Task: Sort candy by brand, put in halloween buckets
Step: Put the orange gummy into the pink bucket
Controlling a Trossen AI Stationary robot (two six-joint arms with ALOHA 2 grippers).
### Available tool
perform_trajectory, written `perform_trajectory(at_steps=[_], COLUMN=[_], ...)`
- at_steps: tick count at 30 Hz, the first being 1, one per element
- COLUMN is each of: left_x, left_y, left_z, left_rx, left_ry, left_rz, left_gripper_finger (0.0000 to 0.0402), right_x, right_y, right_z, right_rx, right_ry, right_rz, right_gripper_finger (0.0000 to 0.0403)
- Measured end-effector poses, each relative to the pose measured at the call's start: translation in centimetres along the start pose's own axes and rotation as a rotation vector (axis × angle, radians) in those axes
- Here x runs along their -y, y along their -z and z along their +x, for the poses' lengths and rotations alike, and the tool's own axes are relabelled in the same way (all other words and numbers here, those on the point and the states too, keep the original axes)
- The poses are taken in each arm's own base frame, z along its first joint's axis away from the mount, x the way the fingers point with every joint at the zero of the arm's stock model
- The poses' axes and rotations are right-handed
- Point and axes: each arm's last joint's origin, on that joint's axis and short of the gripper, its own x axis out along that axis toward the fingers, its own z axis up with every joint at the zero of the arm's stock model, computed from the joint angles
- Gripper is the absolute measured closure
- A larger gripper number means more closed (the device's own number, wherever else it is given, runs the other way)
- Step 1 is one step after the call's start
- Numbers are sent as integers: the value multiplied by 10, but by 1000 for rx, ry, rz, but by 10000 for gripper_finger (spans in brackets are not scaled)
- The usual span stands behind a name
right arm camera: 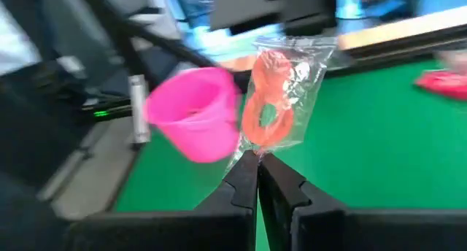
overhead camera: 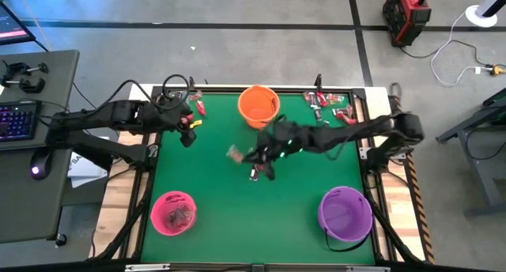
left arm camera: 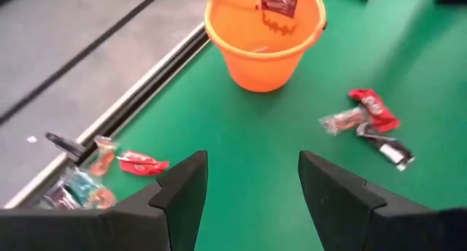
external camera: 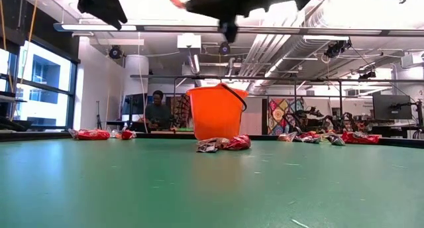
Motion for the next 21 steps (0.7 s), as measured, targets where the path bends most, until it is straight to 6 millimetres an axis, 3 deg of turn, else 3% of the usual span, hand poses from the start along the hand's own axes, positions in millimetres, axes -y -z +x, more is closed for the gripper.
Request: perform_trajectory(at_steps=[4,12,16,21], left_x=[-2,-3,-3,-3], left_y=[-1,-2,-2,-2], left_z=[1,2,2,2], left_rx=[7,12,10,7], left_ry=[-29,-55,-44,-33], left_rz=[88,260,243,231], left_gripper_finger=[198,198,198,198], right_x=[-15,-46,-48,-49], right_y=[15,8,-1,-11], right_z=[44,140,176,207], right_rx=[-49,2,9,38], right_ry=[-65,-76,-104,-157], right_rz=[76,83,81,74], right_gripper_finger=[403,403,403,403])
